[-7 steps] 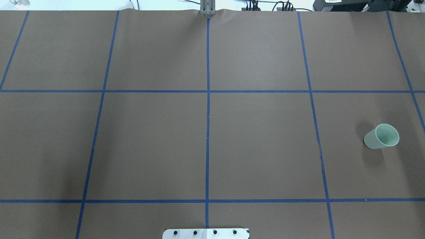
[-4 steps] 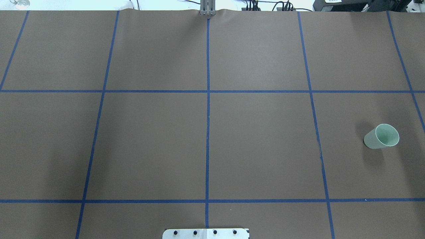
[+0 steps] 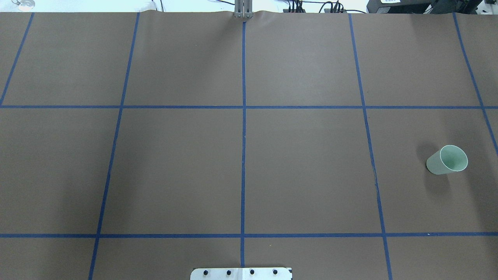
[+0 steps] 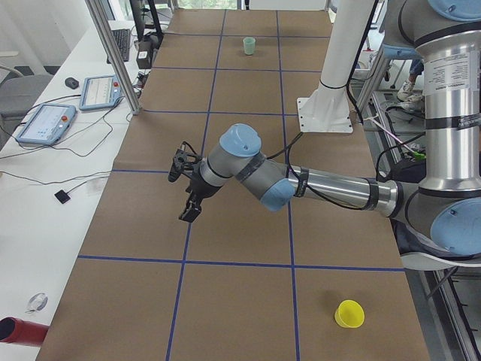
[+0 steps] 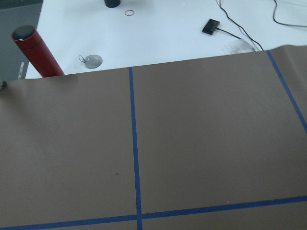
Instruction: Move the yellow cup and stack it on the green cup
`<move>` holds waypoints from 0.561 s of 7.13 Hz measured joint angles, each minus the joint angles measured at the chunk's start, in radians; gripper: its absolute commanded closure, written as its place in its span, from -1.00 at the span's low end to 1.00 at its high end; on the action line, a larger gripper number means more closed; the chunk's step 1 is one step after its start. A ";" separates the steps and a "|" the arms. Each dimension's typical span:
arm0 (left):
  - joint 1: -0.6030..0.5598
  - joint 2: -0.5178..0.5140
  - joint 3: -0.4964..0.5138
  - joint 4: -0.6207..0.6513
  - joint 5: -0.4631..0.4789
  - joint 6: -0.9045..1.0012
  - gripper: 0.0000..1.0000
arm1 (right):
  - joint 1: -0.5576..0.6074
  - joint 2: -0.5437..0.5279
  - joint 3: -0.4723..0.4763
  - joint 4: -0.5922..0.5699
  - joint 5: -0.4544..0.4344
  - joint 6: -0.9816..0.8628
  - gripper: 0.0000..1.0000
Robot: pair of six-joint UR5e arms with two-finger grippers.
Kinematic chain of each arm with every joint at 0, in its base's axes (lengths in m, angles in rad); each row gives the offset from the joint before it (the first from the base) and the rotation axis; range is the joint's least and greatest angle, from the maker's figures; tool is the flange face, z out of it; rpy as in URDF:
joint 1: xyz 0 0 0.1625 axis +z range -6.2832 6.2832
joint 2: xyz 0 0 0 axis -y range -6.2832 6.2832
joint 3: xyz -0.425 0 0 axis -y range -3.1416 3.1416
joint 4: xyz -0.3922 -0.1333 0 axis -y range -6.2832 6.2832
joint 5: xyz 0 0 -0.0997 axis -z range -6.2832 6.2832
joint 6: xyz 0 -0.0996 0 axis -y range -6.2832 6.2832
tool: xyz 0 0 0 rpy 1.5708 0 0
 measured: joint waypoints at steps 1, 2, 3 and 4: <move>0.056 0.014 -0.016 0.016 0.107 -0.083 -1.00 | 0.000 0.000 0.000 0.000 0.000 0.000 -1.00; 0.101 0.030 -0.051 0.070 0.202 -0.150 -1.00 | 0.000 -0.003 -0.001 0.000 -0.001 0.000 -1.00; 0.125 0.051 -0.105 0.177 0.296 -0.204 -1.00 | 0.000 -0.005 -0.001 0.001 -0.001 0.000 -1.00; 0.137 0.072 -0.156 0.295 0.381 -0.259 -1.00 | 0.000 -0.007 0.000 0.001 -0.001 0.000 -1.00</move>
